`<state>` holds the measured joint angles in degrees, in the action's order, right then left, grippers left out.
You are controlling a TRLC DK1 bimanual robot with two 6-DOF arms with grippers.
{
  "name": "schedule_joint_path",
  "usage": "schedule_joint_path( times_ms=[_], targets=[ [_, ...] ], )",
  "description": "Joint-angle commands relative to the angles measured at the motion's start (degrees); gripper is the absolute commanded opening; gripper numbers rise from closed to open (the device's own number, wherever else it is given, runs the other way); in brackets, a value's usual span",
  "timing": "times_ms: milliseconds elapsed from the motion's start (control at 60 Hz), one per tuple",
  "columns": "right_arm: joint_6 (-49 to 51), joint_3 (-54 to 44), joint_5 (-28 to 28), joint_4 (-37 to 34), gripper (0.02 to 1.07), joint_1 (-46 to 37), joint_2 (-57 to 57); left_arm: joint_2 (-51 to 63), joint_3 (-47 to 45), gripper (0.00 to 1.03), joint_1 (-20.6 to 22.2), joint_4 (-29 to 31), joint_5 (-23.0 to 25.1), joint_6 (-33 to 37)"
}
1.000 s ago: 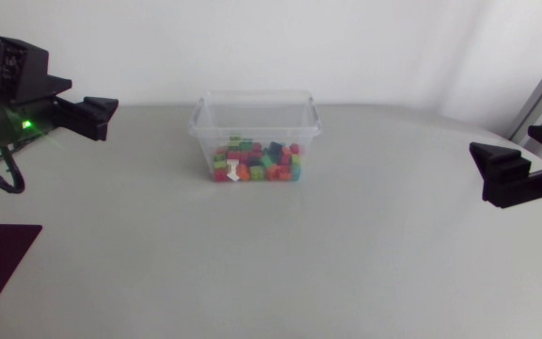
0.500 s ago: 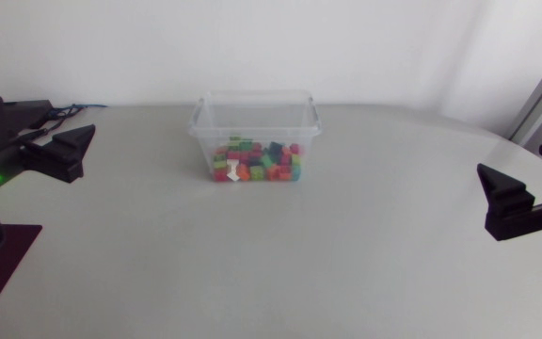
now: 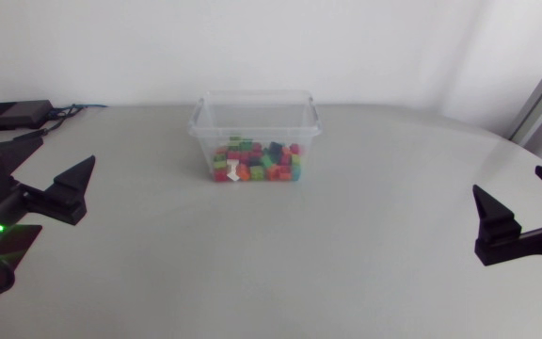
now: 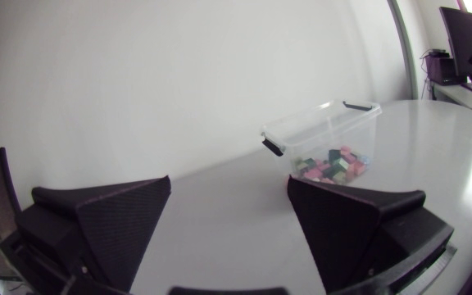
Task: Place the duplo bricks in the container
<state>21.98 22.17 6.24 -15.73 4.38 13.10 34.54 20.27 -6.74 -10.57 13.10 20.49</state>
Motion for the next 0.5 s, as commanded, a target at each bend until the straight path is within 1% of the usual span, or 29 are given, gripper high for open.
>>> schedule_joint_path(
  times_ms=[0,183,483],
  targets=[
    [1.67,-1.78,0.53,1.14,1.02,-0.08,-1.50,-2.03,-2.52,0.99,-0.29,-0.86,0.43,-1.24],
    [2.19,-4.68,0.53,1.40,1.02,0.45,-5.19,-5.98,-6.47,0.99,-0.46,-1.47,0.43,-0.89],
    [-5.45,-10.22,-1.61,5.93,1.02,-1.08,-7.69,-15.01,-10.84,0.99,1.82,2.33,-3.85,-7.09]
  ],
)
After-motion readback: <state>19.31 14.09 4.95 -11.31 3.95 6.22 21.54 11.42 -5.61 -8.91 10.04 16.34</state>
